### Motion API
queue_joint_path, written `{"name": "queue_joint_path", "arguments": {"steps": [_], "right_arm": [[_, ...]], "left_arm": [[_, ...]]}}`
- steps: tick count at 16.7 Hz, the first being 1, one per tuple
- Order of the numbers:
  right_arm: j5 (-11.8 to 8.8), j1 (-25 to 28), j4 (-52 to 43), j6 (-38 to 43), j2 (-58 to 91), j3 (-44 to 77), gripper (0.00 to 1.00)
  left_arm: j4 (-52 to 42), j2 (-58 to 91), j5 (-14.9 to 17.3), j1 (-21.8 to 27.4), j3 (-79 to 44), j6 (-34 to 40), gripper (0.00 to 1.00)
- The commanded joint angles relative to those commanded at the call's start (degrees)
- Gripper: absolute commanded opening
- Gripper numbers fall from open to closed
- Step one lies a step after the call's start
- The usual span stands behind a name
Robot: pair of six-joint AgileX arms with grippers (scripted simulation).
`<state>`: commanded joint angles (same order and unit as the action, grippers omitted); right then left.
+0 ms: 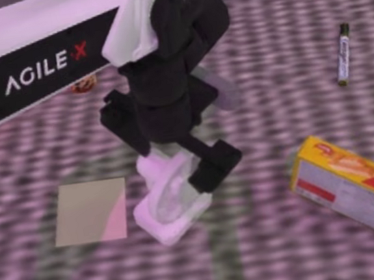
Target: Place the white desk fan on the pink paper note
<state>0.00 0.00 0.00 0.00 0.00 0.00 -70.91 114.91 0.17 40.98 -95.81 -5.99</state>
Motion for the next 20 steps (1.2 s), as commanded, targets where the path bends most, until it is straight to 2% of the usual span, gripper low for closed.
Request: {"name": "queue_joint_path", "arguments": {"steps": [12,20], "right_arm": [[0.0,0.0,0.0,0.0,0.0,0.0,1.00],[0.0,0.0,0.0,0.0,0.0,0.0,1.00]], "left_arm": [[0.0,0.0,0.0,0.0,0.0,0.0,0.02],[0.0,0.0,0.0,0.0,0.0,0.0,0.00]]}}
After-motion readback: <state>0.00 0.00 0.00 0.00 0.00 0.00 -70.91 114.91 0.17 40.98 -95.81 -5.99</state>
